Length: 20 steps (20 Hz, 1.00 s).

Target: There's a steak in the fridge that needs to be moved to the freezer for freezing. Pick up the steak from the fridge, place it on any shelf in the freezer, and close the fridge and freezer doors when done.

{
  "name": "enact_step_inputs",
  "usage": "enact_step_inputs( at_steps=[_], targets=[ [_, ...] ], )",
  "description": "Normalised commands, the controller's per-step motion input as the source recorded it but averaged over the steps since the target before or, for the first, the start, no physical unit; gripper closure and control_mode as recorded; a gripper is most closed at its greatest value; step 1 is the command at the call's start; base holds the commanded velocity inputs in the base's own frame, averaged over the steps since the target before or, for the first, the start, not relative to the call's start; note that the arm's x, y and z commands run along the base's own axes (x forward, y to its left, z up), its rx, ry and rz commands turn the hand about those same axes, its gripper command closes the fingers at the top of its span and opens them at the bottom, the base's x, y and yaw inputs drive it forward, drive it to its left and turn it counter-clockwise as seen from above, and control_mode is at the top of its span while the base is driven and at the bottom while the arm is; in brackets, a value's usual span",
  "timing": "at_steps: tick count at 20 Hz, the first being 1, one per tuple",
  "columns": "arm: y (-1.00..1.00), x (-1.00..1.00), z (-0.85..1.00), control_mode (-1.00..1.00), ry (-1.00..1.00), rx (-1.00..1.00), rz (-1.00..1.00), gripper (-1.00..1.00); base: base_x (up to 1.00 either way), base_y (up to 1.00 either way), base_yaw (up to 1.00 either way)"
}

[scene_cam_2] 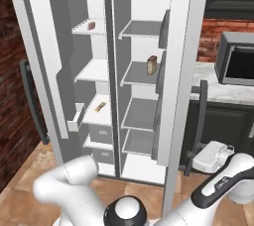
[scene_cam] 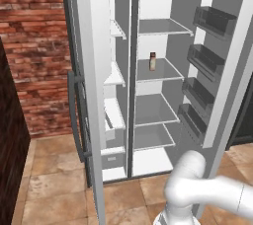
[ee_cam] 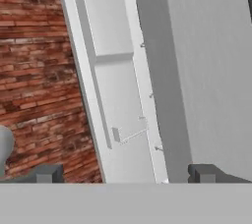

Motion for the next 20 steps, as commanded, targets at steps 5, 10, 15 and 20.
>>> enact_step_inputs(
  at_steps=[5,10,15,20],
  targets=[
    [0.00,0.32,-0.52,-1.00,-0.15,0.10,0.00,-1.00,0.00,0.00,0.00],
    [-0.04,0.40,-0.04,-1.00,-0.04,0.04,0.00,-1.00,0.00,0.00,0.00],
    [-0.20,0.25,-0.04,-1.00,0.00,0.05,0.00,-1.00,0.00,0.00,0.00],
    [-0.19,0.18,-0.16,-1.00,0.00,0.01,-0.04,-1.00,0.00,0.00,0.00]
  ],
)
